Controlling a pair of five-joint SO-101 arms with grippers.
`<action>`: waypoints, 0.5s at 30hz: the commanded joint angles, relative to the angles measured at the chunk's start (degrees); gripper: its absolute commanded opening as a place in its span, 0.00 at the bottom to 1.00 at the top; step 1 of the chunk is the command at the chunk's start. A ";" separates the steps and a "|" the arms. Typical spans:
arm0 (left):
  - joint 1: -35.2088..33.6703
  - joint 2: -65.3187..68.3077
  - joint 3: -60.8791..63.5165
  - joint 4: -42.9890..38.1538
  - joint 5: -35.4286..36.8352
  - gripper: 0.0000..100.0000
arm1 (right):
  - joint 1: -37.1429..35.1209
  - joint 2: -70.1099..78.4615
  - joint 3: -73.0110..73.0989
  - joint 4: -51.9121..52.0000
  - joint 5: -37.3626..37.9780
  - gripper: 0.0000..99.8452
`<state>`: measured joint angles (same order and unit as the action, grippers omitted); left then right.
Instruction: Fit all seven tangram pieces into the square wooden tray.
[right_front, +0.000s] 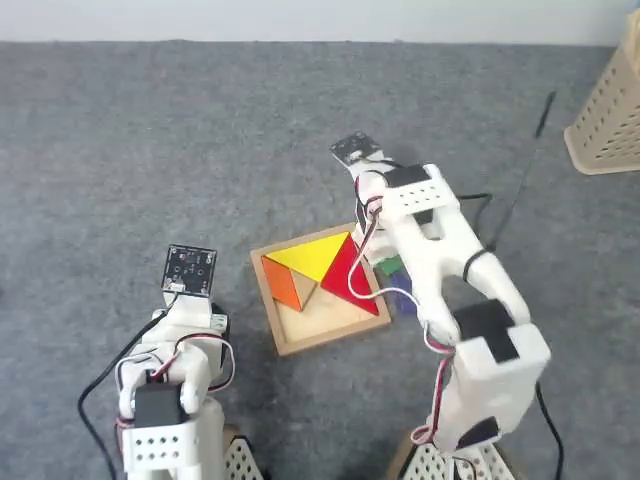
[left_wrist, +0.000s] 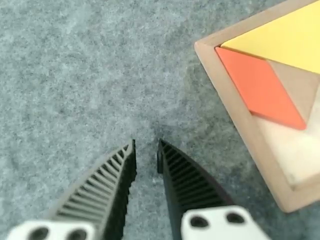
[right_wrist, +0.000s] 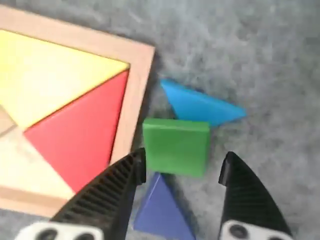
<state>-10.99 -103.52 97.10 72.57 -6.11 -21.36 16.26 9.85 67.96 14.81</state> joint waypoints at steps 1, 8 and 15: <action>0.09 -1.23 -0.57 0.00 0.44 0.07 | 0.66 1.63 -3.60 -2.07 -0.62 0.24; 0.09 -1.23 -0.57 0.00 0.44 0.07 | 4.09 4.44 -3.60 -3.74 -0.26 0.22; 0.09 -1.23 -0.57 0.00 0.44 0.07 | 8.40 4.35 -3.69 -3.74 -0.70 0.07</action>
<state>-10.99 -103.52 97.10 72.57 -6.11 -15.56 21.63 8.70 65.05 14.81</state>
